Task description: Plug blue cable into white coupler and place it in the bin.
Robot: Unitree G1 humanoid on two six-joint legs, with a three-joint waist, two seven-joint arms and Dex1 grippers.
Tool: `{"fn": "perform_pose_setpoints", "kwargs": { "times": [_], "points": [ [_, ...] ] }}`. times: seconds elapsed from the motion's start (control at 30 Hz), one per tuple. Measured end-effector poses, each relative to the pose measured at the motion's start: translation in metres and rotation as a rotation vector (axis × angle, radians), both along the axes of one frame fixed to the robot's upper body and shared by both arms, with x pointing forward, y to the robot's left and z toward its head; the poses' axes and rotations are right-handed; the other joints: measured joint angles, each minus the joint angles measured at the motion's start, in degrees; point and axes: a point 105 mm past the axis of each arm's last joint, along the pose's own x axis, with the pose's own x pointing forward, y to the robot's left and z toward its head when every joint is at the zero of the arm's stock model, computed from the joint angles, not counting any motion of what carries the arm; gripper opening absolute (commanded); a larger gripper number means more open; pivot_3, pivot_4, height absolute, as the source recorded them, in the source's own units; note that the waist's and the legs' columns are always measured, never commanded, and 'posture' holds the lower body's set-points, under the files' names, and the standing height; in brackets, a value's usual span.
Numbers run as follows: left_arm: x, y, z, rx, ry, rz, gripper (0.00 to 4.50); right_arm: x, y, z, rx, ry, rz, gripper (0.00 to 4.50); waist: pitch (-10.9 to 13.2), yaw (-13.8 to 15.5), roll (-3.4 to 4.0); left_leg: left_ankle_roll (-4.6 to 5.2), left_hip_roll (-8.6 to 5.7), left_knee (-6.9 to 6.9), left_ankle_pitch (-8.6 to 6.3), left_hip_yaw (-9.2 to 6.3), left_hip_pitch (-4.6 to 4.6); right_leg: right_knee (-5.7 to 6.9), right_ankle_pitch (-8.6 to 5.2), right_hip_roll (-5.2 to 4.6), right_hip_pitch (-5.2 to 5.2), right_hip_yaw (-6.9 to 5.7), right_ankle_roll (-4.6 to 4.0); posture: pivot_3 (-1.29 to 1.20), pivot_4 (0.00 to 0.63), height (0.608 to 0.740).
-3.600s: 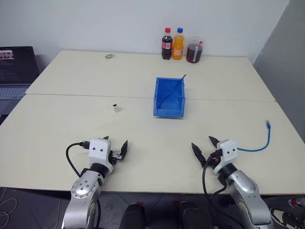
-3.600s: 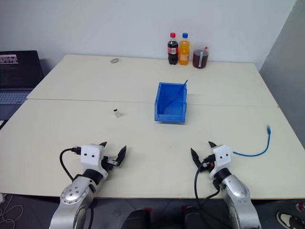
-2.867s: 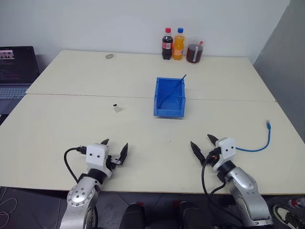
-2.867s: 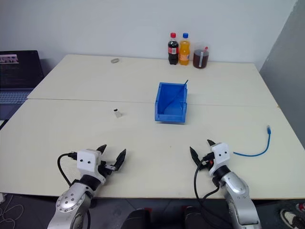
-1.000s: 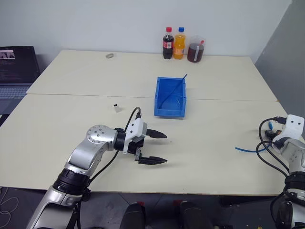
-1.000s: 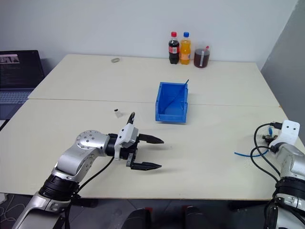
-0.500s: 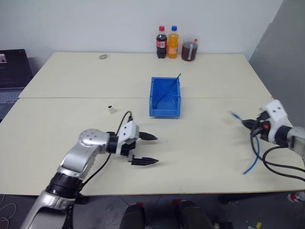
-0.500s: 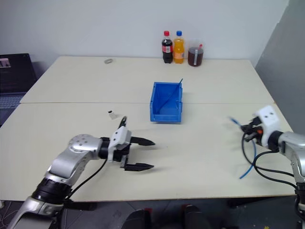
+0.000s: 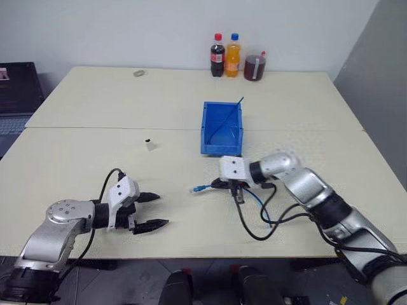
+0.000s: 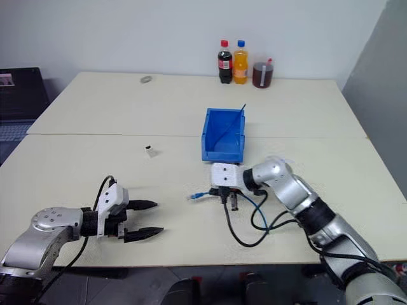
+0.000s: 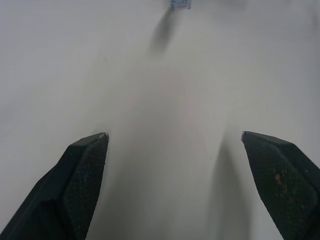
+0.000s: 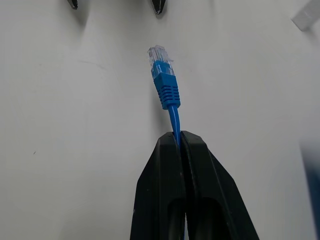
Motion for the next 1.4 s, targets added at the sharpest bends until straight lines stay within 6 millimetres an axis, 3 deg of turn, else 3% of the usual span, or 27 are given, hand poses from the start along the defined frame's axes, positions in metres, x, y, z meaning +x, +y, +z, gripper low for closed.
{"fn": "perform_pose_setpoints", "kwargs": {
  "times": [0.23,0.37,0.53,0.63,0.8,1.03,1.27,1.4],
  "points": [
    [-0.001,-0.001,0.004,0.007,-0.028,0.021,4.5,0.004,0.003,-0.015,-0.056,-0.017,0.038,2.0,0.0,0.95,0.0,0.0,-0.02,0.0,0.0,0.05,0.02,0.26,-0.06,-0.05,-0.1,0.0,-0.1,0.0,0.15,0.74],
    [0.004,-0.005,0.008,-0.009,-0.036,0.023,4.5,-0.005,-0.004,-0.022,-0.068,0.037,0.046,3.0,0.01,1.13,0.01,0.0,0.02,0.0,0.0,-0.03,0.02,0.37,-0.09,0.05,-0.15,-0.06,-0.15,0.0,0.15,0.74],
    [0.014,-0.016,0.016,-0.035,-0.067,-0.009,4.5,-0.022,-0.013,-0.004,0.005,0.176,0.021,4.4,0.01,1.25,0.02,0.0,0.02,0.01,0.0,-0.05,0.01,0.38,-0.08,0.07,-0.14,-0.06,-0.15,0.0,0.15,0.74],
    [0.023,-0.028,0.013,-0.05,-0.067,-0.036,4.5,-0.038,-0.024,0.013,0.079,0.252,-0.011,4.49,-0.01,1.46,-0.01,0.0,-0.01,0.02,0.0,-0.09,0.01,0.36,-0.09,0.05,-0.08,-0.11,-0.15,0.0,0.15,0.74],
    [0.032,-0.039,-0.005,-0.03,-0.039,-0.046,4.5,-0.053,-0.048,0.006,0.088,0.306,-0.128,4.49,-0.02,1.33,-0.03,0.0,-0.02,0.03,0.0,-0.08,0.01,0.34,-0.09,0.05,-0.07,-0.07,-0.13,0.0,0.15,0.74],
    [0.044,-0.06,-0.012,0.008,-0.094,-0.089,4.5,-0.066,-0.05,0.014,0.146,0.302,-0.203,4.49,-0.09,1.43,0.03,0.0,-0.04,0.08,0.01,-0.12,0.16,0.34,-0.22,0.07,0.13,-0.07,0.17,0.0,0.15,0.74],
    [0.046,-0.063,-0.014,0.058,-0.13,-0.107,3.26,-0.067,-0.053,0.017,0.169,0.295,-0.253,4.5,-0.19,1.47,0.03,0.0,-0.06,0.12,0.01,-0.09,0.2,0.32,-0.2,0.04,0.17,-0.03,0.23,0.0,0.15,0.74],
    [0.044,-0.066,-0.016,0.054,-0.131,-0.116,2.32,-0.066,-0.053,0.019,0.185,0.289,-0.267,4.5,-0.21,1.47,0.03,0.0,-0.06,0.12,0.01,-0.09,0.2,0.32,-0.2,0.04,0.18,-0.03,0.23,0.0,0.15,0.74]
  ]
}}
